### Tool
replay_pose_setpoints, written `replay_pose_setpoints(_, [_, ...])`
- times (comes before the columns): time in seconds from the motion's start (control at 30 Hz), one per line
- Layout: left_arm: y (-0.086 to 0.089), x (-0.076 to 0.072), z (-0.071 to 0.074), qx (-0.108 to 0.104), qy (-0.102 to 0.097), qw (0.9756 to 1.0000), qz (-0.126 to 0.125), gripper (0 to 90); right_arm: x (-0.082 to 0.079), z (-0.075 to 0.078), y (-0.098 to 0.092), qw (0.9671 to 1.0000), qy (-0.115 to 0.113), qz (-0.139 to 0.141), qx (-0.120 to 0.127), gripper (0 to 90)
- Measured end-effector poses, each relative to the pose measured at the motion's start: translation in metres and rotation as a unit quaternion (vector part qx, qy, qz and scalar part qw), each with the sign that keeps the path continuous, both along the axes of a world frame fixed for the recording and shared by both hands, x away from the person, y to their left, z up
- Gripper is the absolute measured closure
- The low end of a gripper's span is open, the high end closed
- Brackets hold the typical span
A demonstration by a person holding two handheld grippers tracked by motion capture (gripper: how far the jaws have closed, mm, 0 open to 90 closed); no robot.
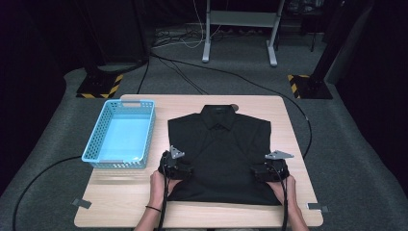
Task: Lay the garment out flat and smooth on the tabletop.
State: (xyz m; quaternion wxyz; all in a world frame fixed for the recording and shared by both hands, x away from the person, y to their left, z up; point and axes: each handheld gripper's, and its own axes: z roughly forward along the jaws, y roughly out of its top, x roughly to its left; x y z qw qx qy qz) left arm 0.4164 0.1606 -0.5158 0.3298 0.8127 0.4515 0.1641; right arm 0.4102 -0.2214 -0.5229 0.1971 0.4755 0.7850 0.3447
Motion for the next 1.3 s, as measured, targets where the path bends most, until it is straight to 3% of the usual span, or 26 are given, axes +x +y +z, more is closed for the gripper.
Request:
replay_pose_setpoints(0.1, [0.001,-0.012,0.01,-0.007,-0.015,0.9999,-0.004,18.9,-0.008,0.008,-0.001,0.9999,0.002,0.003,0.013,17.2])
replay_pose_setpoints(0.2, [-0.005,-0.024,0.014,-0.003,-0.009,0.9997,-0.024,24.7,-0.027,0.015,0.001,0.9997,0.008,0.024,-0.002,27.6])
replay_pose_setpoints(0.3, [-0.014,-0.028,0.011,0.029,0.01,0.9987,-0.041,42.2,-0.037,0.014,0.003,0.9986,0.026,0.044,-0.014,34.5])
replay_pose_setpoints(0.33, [-0.015,-0.029,0.009,0.029,0.015,0.9984,-0.047,46.4,-0.038,0.013,0.004,0.9982,0.035,0.047,-0.012,40.4])
replay_pose_setpoints(0.43, [-0.015,-0.032,0.008,0.009,0.02,0.9977,-0.065,66.6,-0.042,0.01,0.004,0.9989,0.028,0.037,-0.008,55.7])
replay_pose_setpoints(0.47, [-0.016,-0.034,0.008,0.01,0.018,0.9974,-0.068,76.2,-0.044,0.009,0.004,0.999,0.02,0.039,-0.002,62.8])
replay_pose_setpoints(0.57, [-0.018,-0.039,0.009,0.019,0.014,0.9967,-0.078,87.3,-0.047,0.009,0.006,0.999,0.011,0.044,0.0,79.2])
replay_pose_setpoints(0.7, [-0.012,-0.044,0.011,0.004,0.016,0.9964,-0.083,88.7,-0.053,0.011,0.008,0.9989,-0.004,0.047,0.001,87.9])
replay_pose_setpoints(0.97, [0.0,-0.07,0.024,-0.018,-0.001,0.9956,-0.092,88.9,-0.074,0.029,0.01,0.9974,-0.034,0.063,0.003,87.7])
replay_pose_setpoints(1.03, [0.003,-0.074,0.018,-0.025,0.014,0.995,-0.096,88.8,-0.078,0.027,0.01,0.9972,-0.03,0.069,0.0,87.2])
replay_pose_setpoints(1.17, [0.009,-0.074,0.007,-0.028,0.034,0.9945,-0.095,88.5,-0.083,0.013,0.012,0.9968,0.002,0.078,-0.016,85.8])
replay_pose_setpoints(1.23, [0.012,-0.073,0.007,-0.03,0.031,0.9951,-0.089,84.7,-0.086,0.01,0.01,0.9966,0.006,0.08,-0.019,83.1])
replay_pose_setpoints(1.3, [0.014,-0.069,0.013,-0.03,0.028,0.9963,-0.075,70.4,-0.088,0.015,0.007,0.9973,-0.002,0.072,-0.015,67.6])
